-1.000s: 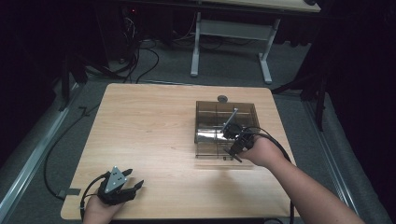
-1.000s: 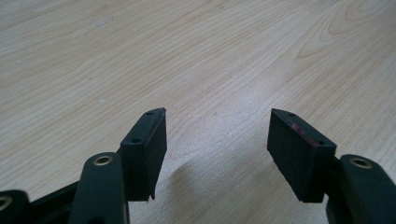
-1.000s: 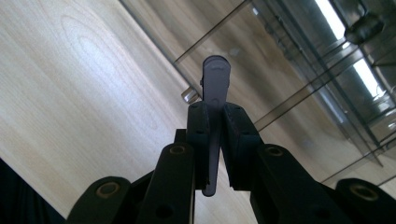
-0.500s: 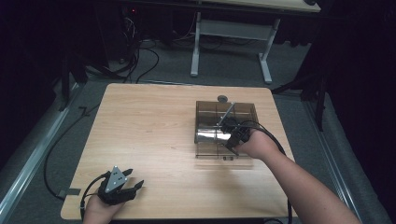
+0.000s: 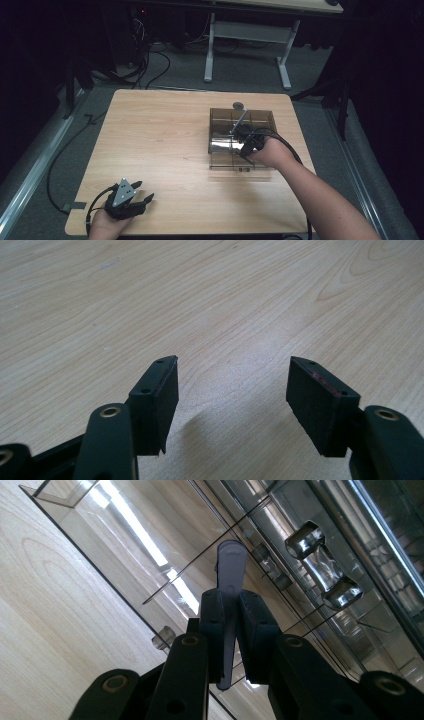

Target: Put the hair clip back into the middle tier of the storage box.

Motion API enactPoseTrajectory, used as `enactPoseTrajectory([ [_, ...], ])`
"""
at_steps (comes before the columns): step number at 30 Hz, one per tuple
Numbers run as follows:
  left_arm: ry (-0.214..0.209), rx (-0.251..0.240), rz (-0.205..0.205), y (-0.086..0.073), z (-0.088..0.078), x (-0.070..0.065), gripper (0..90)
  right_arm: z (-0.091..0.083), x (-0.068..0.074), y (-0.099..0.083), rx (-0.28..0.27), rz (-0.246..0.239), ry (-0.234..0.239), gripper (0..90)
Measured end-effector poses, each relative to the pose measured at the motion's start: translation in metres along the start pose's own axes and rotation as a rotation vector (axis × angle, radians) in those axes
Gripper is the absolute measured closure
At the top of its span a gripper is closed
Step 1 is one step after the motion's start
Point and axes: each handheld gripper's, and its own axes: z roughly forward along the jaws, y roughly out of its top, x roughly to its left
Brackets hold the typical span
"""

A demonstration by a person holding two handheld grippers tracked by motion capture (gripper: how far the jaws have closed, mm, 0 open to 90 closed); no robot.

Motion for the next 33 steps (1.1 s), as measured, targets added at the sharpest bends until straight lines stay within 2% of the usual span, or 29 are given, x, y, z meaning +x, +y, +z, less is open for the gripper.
enactPoseTrajectory([
  [2,0.0,0.0,0.0,0.0,0.0,0.0,38.1,0.002,-0.001,0.0,-0.005,-0.009,0.003,82.0],
  [5,0.0,0.001,0.002,0.0,0.0,0.0,38.1,0.006,0.0,-0.001,0.005,0.005,0.002,81.9],
  [6,0.0,0.001,0.002,0.0,0.0,0.0,38.1,0.01,-0.001,-0.001,0.004,-0.013,0.003,81.9],
  [11,0.001,0.003,0.005,0.0,0.0,0.0,38.1,0.015,0.0,0.0,0.021,0.002,0.006,81.8],
  [12,0.001,0.003,0.005,0.0,0.0,0.0,38.0,0.018,-0.001,0.0,0.021,-0.009,0.004,81.8],
  [21,0.003,0.003,0.006,0.0,0.0,0.0,38.0,0.024,-0.001,0.002,0.039,-0.002,0.005,80.6],
  [33,-0.001,0.002,-0.001,0.0,0.0,0.0,38.0,0.013,-0.002,-0.002,0.017,0.019,0.015,77.1],
])
